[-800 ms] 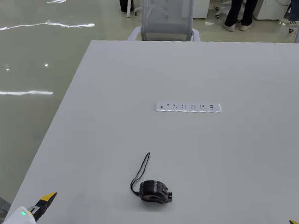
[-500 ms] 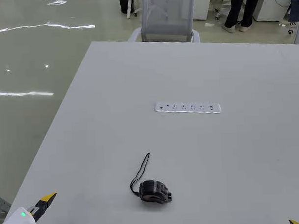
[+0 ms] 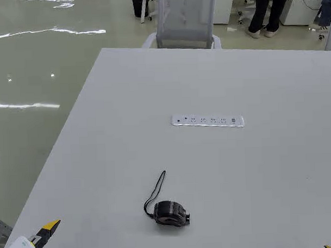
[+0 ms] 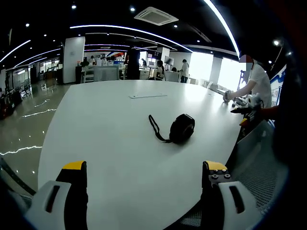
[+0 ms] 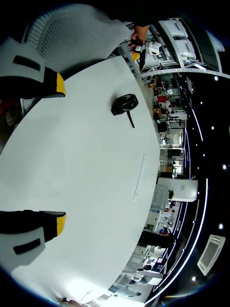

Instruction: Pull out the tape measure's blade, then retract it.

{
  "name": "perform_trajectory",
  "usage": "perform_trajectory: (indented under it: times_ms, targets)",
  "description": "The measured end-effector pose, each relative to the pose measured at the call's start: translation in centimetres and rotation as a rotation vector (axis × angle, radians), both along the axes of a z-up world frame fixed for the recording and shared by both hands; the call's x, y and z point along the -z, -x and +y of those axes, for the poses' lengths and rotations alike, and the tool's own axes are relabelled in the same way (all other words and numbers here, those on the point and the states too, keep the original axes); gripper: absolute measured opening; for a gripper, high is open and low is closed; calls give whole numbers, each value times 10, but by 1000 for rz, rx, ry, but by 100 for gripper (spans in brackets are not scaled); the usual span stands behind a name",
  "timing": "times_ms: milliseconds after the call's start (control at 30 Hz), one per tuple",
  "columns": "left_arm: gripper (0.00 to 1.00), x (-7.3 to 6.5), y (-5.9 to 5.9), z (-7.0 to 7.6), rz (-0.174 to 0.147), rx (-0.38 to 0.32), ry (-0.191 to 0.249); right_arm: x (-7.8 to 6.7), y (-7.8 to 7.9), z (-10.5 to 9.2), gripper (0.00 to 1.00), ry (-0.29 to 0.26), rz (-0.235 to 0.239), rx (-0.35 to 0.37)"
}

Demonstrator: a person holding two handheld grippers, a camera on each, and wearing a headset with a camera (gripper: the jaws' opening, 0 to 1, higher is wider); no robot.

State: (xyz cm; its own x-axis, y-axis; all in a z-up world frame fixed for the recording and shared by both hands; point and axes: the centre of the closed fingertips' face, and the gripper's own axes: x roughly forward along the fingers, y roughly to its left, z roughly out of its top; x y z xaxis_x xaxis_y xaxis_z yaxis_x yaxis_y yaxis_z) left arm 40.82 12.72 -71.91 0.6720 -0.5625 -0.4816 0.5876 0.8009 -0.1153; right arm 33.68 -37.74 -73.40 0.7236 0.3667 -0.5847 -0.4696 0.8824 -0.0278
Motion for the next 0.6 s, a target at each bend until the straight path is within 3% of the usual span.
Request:
perform_trajectory:
  times_ms: [367,600]
  targets:
    - [99,-7,-3,-8,-5,13,5,1,1,-2,100,2,2,3]
    - [99,-4,-6,-12,0,39,4,0,-1,-3,100,7,1,2]
